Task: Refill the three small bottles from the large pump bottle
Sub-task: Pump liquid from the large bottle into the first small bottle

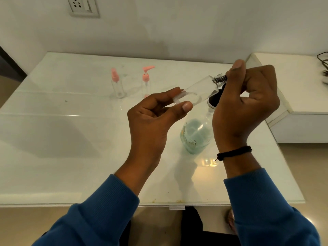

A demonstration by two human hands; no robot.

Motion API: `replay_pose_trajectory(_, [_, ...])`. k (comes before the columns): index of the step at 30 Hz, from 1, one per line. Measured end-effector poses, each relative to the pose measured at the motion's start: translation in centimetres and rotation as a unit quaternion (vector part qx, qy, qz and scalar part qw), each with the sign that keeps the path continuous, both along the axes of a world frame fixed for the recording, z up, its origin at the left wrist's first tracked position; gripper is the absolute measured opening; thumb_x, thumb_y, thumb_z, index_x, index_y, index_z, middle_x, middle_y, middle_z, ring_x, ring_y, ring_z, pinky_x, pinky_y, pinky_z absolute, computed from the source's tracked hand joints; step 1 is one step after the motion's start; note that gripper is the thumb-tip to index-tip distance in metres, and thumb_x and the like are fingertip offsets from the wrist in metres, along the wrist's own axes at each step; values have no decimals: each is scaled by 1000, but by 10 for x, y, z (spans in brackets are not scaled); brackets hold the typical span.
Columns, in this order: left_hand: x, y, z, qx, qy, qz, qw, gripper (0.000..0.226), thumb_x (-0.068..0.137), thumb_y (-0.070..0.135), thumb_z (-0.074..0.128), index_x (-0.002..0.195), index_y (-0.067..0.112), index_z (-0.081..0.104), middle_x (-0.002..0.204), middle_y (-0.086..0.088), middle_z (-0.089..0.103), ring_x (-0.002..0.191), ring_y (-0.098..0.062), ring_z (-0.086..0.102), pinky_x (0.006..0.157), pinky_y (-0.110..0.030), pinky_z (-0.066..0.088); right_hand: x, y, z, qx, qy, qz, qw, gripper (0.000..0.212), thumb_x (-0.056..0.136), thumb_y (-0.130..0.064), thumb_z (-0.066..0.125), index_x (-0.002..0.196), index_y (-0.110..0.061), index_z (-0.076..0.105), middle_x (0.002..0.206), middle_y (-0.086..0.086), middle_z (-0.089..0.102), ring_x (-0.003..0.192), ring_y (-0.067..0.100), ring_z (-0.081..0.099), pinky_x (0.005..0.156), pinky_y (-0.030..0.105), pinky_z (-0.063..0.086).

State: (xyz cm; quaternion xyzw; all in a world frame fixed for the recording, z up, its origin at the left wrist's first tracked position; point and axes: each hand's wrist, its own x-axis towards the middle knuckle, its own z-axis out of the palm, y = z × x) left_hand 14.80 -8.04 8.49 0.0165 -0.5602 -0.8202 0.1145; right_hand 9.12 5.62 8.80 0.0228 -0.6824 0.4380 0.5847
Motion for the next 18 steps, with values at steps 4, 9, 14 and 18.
replay_pose_trajectory(4, [0, 0, 0, -7, -2, 0, 1000, 39, 69, 18, 80, 108, 12, 74, 104, -1, 79, 96, -21, 76, 80, -29, 61, 1, -2, -5, -5, -5, 1, 1000, 35, 98, -4, 63, 64, 0, 62, 66, 6, 50, 68, -5, 39, 63, 11, 34])
replay_pose_trajectory(9, [0, 0, 0, 5, -2, -3, 1000, 37, 68, 16, 81, 104, 14, 75, 105, -4, 78, 95, -26, 76, 82, -33, 61, 0, 2, -3, 2, -3, -5, 1000, 37, 99, -4, 63, 62, 3, 61, 62, 14, 53, 62, 9, 42, 59, 18, 35])
replay_pose_trajectory(14, [0, -1, -2, 2, -1, 2, 1000, 38, 68, 17, 81, 105, 13, 75, 106, -4, 78, 98, -25, 76, 82, -33, 61, 2, -2, -6, -7, -3, -3, 1000, 35, 98, -4, 63, 63, 0, 61, 63, 14, 54, 67, -2, 40, 61, 16, 36])
replay_pose_trajectory(18, [0, 0, -2, -3, -1, 0, 1000, 37, 67, 17, 81, 104, 14, 75, 106, -4, 78, 97, -25, 76, 83, -34, 61, 0, 1, -6, -5, -9, -6, 1000, 36, 98, -5, 63, 63, 2, 62, 63, 14, 55, 63, 11, 44, 59, 23, 38])
